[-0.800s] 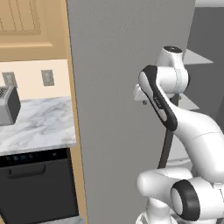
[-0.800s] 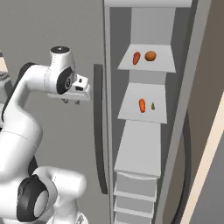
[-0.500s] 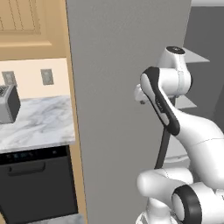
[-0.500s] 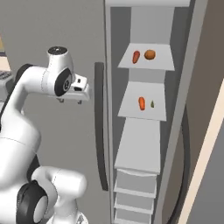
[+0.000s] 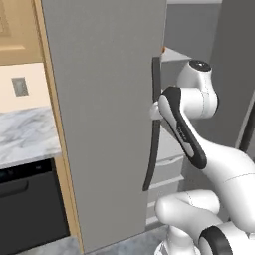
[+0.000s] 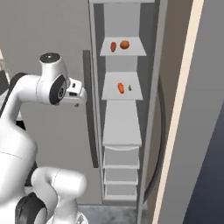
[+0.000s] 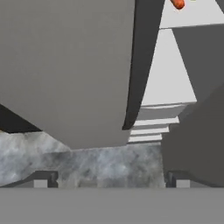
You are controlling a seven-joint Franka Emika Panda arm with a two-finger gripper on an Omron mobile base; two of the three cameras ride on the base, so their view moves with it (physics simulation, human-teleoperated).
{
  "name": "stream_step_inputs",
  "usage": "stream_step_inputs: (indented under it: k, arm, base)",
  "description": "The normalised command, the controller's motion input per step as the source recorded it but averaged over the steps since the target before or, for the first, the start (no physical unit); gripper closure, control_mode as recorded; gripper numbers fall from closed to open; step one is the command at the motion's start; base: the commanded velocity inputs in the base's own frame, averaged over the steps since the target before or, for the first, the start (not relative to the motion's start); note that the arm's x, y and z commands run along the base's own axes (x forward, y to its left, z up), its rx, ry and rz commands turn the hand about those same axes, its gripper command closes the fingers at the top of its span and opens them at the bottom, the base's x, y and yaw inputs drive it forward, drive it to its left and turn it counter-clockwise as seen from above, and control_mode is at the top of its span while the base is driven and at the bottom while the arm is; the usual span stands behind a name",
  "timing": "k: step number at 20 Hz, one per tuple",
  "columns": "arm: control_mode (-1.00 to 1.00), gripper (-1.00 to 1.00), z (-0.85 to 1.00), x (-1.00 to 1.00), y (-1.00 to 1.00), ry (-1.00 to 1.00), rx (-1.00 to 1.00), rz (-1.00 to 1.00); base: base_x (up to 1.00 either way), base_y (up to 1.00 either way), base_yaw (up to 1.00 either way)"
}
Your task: Take the lemon wedge and carrot from the second highest rack and move them to the highest rack where the tangerine and carrot are located, to maximize freezer space. Close the freezer door after rearranging.
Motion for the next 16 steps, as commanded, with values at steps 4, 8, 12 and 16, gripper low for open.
stream_step_inputs:
  k: [4,8,12,16]
  arm:
    - [1.0,-1.0,0.0,0.0,0.0,0.0,0.0,0.0]
    - [1.0,-1.0,0.0,0.0,0.0,0.0,0.0,0.0]
    - [1.0,-1.0,0.0,0.0,0.0,0.0,0.0,0.0]
    - [1.0,-1.0,0.0,0.0,0.0,0.0,0.0,0.0]
  base:
    - [0.05,0.0,-0.56]
    - [0.23,0.01,-0.5]
    - [0.32,0.0,-0.24]
    - [0.43,0.06,-0.17]
